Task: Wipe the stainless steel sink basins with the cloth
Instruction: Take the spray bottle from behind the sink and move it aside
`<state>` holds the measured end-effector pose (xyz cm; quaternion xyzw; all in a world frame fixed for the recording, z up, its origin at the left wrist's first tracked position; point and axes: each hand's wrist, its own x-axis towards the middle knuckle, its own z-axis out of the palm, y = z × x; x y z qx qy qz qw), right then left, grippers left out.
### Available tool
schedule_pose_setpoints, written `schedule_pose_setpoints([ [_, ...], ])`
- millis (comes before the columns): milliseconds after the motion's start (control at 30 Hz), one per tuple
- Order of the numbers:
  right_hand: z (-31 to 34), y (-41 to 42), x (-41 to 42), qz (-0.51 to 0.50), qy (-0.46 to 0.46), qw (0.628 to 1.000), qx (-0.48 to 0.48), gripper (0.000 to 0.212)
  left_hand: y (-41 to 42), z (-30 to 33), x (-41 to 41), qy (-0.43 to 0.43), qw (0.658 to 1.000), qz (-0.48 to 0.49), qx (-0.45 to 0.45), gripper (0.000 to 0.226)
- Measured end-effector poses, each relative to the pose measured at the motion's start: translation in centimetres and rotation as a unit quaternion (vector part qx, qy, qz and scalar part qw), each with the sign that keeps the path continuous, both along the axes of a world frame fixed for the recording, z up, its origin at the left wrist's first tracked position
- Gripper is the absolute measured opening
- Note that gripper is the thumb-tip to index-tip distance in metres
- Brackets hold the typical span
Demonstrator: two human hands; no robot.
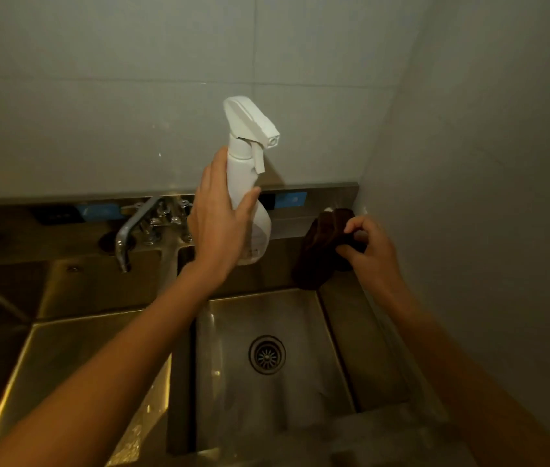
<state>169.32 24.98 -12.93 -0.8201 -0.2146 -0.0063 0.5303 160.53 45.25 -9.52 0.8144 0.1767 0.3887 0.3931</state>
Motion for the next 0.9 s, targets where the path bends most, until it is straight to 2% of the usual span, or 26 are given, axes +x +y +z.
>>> schedule_pose_setpoints([
  [67,0.3,0.9,-1.4,0.011,-0.010,1.000,0.006,0.043,0.3,0.3,-3.0,0.004,1.000,-0.008,0.000,0.061],
  [200,0.4,3.1,-4.0,0.062,-0.024,0.998,0.020,0.041,0.6,0.0,-8.8,0.001,1.000,-0.004,0.002,0.063],
  [433,-0.1,6.9,-8.2,0.195,-0.044,0.980,0.016,0.032,-0.3,-1.0,-16.7,0.015,0.993,0.115,0.005,0.064],
  [900,-6.4,4.5,-16.3,0.402,0.088,0.912,-0.001,0.040,-10.0,-7.0,-28.1,0.080,0.936,0.340,-0.056,0.072],
])
